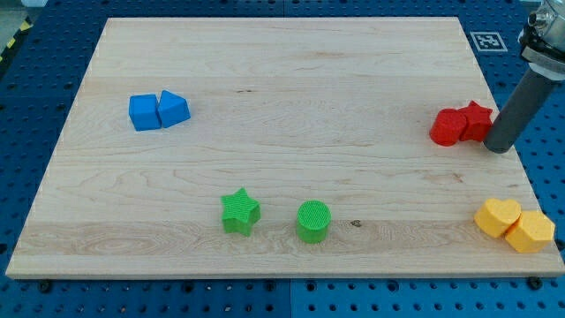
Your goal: Nudge the green star right a bit
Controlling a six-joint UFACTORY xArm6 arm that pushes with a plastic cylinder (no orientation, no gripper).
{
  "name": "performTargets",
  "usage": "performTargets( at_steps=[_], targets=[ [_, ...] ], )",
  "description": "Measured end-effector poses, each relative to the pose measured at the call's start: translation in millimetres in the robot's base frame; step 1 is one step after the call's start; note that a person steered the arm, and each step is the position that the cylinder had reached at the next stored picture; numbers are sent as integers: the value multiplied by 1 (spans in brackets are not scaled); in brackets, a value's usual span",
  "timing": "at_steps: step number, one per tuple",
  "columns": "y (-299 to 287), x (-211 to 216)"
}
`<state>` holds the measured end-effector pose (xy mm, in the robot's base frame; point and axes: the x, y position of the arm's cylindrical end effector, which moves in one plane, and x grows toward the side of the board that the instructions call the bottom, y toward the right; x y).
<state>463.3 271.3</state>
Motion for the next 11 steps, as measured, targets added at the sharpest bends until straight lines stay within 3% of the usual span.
performTargets(
  at_steps=[3, 8, 11],
  targets=[
    [-14, 49],
    [-33, 56],
    [-103, 56]
  ],
)
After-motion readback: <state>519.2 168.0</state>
